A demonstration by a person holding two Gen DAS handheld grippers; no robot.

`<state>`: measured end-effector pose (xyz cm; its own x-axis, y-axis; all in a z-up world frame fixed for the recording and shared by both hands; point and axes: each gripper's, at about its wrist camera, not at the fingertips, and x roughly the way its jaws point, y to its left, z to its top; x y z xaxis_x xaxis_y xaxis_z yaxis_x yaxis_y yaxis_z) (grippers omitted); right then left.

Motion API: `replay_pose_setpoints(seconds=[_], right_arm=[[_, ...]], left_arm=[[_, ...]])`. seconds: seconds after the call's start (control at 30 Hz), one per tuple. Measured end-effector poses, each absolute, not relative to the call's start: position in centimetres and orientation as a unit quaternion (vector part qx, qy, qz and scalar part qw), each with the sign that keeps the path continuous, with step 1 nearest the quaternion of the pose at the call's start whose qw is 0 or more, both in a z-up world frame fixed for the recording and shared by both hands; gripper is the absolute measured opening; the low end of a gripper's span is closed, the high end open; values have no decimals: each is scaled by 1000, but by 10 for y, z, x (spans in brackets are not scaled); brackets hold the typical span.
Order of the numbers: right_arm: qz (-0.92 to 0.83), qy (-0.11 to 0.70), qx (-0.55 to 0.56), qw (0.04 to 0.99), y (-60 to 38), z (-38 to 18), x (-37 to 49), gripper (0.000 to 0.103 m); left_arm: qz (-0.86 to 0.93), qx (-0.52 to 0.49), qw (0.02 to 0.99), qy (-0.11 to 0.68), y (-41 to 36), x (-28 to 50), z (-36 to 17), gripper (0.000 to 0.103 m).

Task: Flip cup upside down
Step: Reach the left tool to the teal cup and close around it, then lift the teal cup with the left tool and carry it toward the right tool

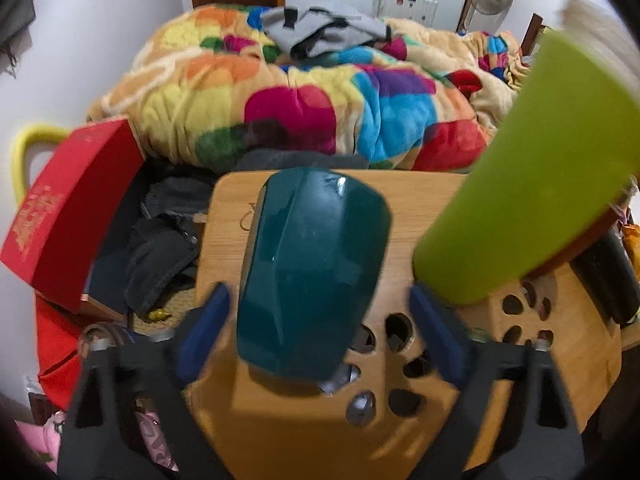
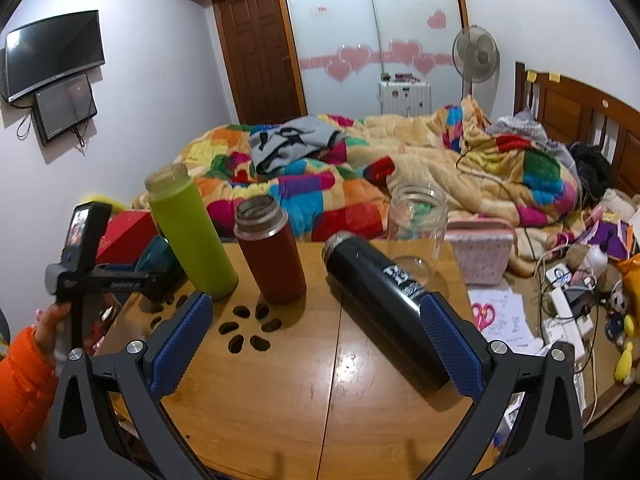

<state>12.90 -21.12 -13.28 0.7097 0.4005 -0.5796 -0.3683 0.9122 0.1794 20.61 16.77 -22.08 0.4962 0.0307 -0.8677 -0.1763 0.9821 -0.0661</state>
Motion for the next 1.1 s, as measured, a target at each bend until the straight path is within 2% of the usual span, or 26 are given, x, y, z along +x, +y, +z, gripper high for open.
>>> replay_pose_setpoints(seconds=[0.1, 0.43, 0.73, 1.1], right_arm=[[212, 330, 25, 920, -210, -140, 131, 103], [215, 359, -2, 908, -193, -162, 126, 103], [214, 372, -3, 903, -201, -174, 115, 103], [195, 375, 1, 906, -228, -174, 100, 103]], left_arm=[[62, -87, 863, 494, 173, 208, -226, 72], [41, -77, 872, 482, 143, 175, -222, 71], [-11, -48, 875, 481, 59, 127, -217, 71], [-52, -27, 877, 478, -30, 117, -213, 71]])
